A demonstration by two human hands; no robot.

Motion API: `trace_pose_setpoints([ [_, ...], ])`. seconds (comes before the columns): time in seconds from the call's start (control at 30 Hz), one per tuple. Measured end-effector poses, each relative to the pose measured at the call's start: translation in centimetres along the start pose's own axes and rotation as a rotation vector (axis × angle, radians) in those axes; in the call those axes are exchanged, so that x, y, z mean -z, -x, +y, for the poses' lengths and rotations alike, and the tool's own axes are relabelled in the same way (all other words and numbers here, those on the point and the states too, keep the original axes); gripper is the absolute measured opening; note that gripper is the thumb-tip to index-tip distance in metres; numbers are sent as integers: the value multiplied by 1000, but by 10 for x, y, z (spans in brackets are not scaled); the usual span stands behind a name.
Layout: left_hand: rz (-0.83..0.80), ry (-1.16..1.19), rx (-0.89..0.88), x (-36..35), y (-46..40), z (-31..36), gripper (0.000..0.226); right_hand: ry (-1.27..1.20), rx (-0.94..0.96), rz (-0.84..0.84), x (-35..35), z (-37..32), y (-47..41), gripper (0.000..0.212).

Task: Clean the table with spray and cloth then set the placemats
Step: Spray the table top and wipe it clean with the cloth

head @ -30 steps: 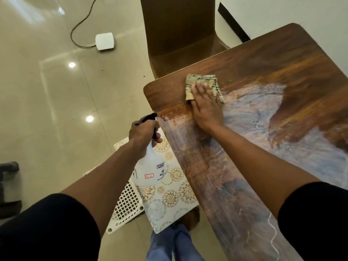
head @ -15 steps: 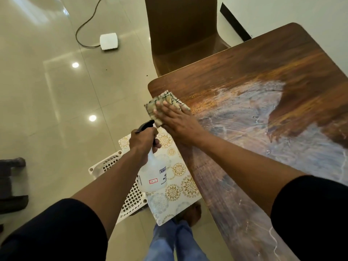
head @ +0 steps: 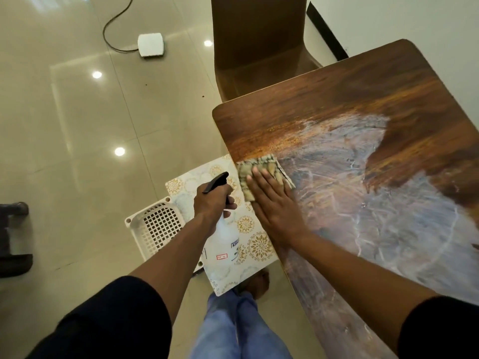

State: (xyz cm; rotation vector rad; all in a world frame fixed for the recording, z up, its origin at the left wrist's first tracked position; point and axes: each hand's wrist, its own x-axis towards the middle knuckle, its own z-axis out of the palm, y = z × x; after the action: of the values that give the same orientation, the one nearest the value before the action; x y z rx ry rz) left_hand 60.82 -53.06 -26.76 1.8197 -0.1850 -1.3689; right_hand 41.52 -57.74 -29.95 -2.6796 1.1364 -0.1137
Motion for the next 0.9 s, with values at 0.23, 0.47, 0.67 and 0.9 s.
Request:
trace_pose_setpoints([
  [0.23,-17,-10,34,2,11,-11,17,19,-45,1,-7,-6,-40,60],
  [0.47,-6,-33,-21,-1,4,-14,22,26,-105,-62,1,-17,-116,64],
  [0.67,-20,-21,-32,-4,18,-21,25,5,-124,6,-4,-15,-18,62],
  [0.9,-72,-81,-17,-15,47,-31,22,-11,-248,-94,-2,-17,102,64],
])
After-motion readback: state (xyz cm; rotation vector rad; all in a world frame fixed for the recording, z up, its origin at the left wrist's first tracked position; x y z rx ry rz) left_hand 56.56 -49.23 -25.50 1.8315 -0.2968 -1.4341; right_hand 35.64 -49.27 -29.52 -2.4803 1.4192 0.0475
